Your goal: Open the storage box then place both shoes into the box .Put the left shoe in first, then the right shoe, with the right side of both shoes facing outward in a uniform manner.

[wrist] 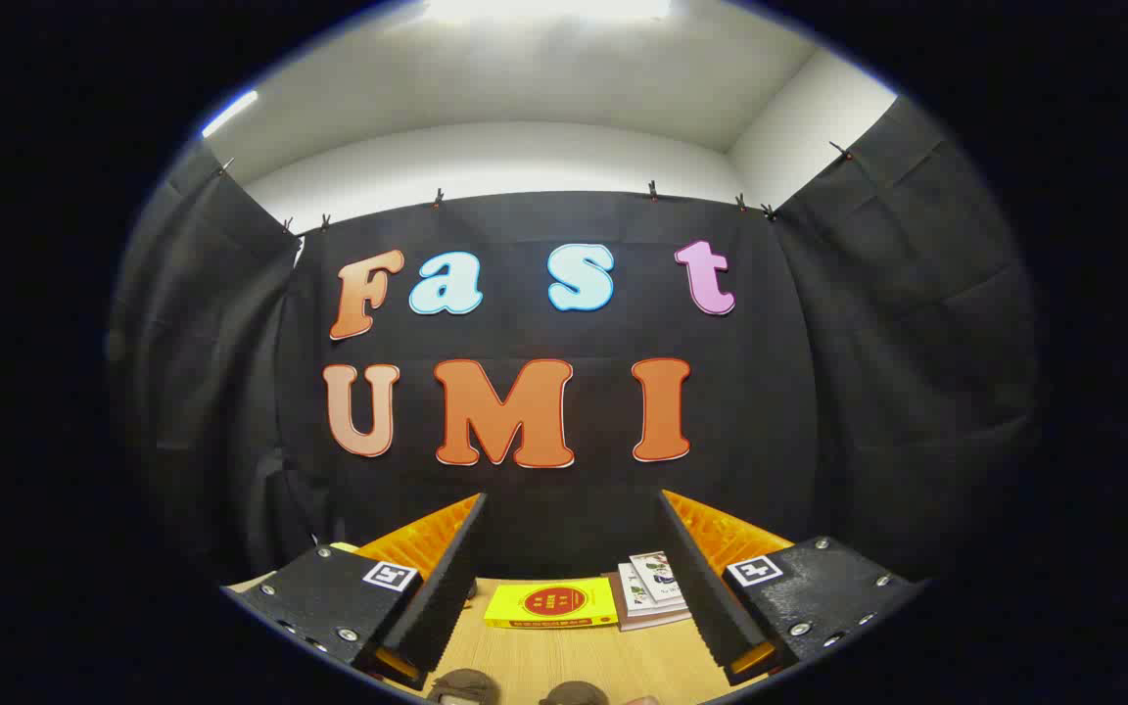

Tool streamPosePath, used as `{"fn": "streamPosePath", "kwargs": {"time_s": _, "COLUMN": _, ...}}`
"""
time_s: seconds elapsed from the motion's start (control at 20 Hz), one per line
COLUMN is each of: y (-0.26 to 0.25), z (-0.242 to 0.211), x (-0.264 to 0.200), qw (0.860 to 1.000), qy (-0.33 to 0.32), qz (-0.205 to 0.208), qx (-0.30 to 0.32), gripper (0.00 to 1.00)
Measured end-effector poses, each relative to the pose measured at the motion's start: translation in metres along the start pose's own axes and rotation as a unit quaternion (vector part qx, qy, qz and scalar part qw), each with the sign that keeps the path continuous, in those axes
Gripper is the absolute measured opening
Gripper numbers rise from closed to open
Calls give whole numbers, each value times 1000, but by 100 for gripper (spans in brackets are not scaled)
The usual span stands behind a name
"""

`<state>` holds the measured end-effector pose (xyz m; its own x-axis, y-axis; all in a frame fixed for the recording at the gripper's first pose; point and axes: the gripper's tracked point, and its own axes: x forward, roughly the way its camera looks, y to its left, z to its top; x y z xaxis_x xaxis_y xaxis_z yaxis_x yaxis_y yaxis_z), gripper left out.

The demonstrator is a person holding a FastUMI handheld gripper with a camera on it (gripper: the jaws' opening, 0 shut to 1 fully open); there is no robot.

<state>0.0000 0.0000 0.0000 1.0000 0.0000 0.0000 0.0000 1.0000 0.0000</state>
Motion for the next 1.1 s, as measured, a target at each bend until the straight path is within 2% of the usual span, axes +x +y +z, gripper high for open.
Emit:
{"fn": "streamPosePath", "kwargs": {"time_s": 0.85, "y": 18, "z": -8, "x": 0, "qw": 1000, "qy": 12, "qz": 12, "qx": -7, "gripper": 99}}
{"fn": "streamPosePath", "kwargs": {"time_s": 1.1, "y": 32, "z": -31, "x": 2, "qw": 999, "qy": 42, "qz": 31, "qx": 0, "gripper": 99}}
